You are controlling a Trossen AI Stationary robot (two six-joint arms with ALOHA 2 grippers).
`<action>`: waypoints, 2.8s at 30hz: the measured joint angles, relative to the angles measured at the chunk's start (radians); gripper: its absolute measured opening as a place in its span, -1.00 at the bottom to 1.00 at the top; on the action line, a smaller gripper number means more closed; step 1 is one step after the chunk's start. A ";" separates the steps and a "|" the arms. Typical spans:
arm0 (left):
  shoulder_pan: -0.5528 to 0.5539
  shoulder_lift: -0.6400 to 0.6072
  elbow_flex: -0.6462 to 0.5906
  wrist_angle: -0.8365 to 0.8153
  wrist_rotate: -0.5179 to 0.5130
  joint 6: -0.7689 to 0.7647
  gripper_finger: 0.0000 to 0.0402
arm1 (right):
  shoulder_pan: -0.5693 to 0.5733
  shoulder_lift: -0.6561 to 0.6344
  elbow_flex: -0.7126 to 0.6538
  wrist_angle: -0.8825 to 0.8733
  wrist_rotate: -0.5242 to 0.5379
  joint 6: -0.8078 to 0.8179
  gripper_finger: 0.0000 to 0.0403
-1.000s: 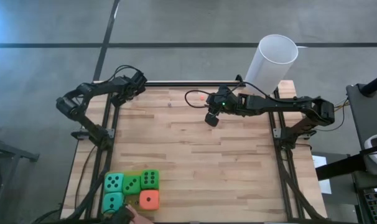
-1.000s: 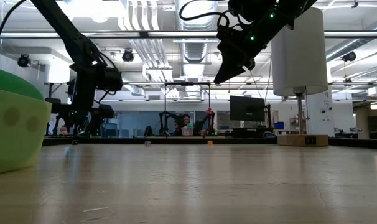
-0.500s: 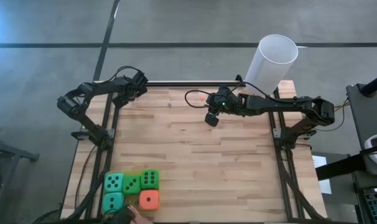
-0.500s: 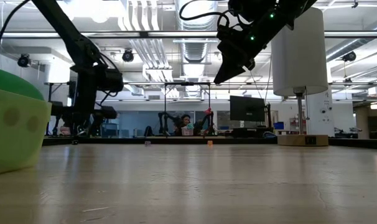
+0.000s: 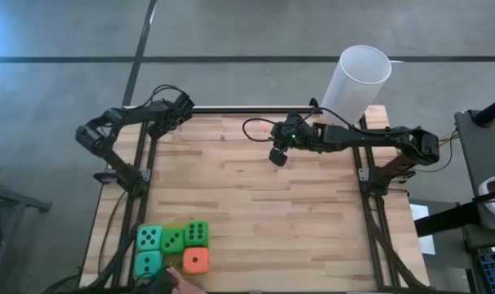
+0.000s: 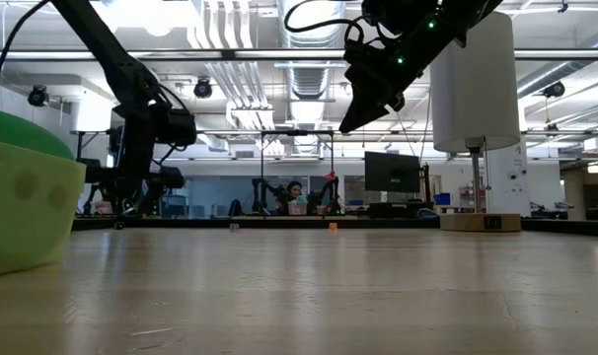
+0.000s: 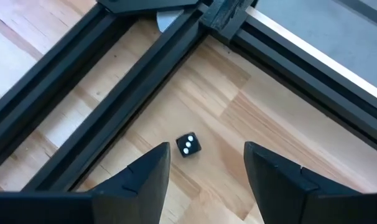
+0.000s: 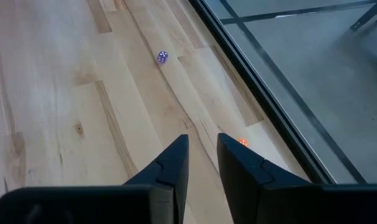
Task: Pick & Place Dice
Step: Put the black dice into the yellow bin
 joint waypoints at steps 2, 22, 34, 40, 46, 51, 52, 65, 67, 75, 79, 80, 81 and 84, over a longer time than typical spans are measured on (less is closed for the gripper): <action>0.000 0.010 0.001 -0.001 -0.015 0.000 0.04 | 0.000 0.000 0.000 0.000 0.000 0.000 -0.58; -0.004 0.024 0.013 -0.012 0.047 0.001 -0.08 | 0.000 0.000 0.000 0.000 0.000 0.000 -0.66; -0.006 -0.060 0.024 -0.121 0.201 0.042 0.00 | 0.000 0.000 0.000 0.000 0.000 0.000 -0.59; -0.006 -0.073 -0.015 -0.176 0.220 -0.061 0.06 | 0.000 0.000 0.000 0.000 0.000 0.000 -0.55; -0.001 -0.073 -0.071 -0.071 0.166 -0.137 0.14 | 0.000 0.000 0.000 0.000 0.000 0.000 -0.57; -0.001 -0.073 -0.081 -0.010 0.104 -0.171 0.21 | 0.000 0.000 0.000 0.000 0.000 0.000 -0.62; -0.001 -0.073 -0.081 -0.009 0.096 -0.188 0.22 | 0.000 0.000 0.000 0.000 0.000 0.000 -0.63; 0.010 -0.002 -0.083 0.045 0.029 -0.368 0.37 | 0.000 0.000 0.000 0.000 0.000 0.000 -0.61; 0.013 0.009 -0.083 0.045 0.019 -0.389 0.39 | 0.000 0.000 0.000 0.000 0.000 0.000 -0.59; 0.020 0.018 -0.083 0.064 0.007 -0.452 0.45 | 0.000 0.000 0.000 0.000 0.000 0.000 -0.55; 0.021 0.018 -0.083 0.064 0.003 -0.448 0.49 | 0.000 0.000 0.000 0.000 0.000 0.000 -0.57; 0.021 0.018 -0.083 0.064 0.003 -0.448 0.50 | 0.000 0.000 0.000 0.000 0.000 0.000 -0.58; 0.021 0.018 -0.083 0.064 0.003 -0.448 0.51 | 0.000 0.000 0.000 0.000 0.000 0.000 -0.59; 0.021 0.018 -0.083 0.064 0.003 -0.442 0.54 | 0.000 0.000 0.000 0.000 0.000 0.000 -0.62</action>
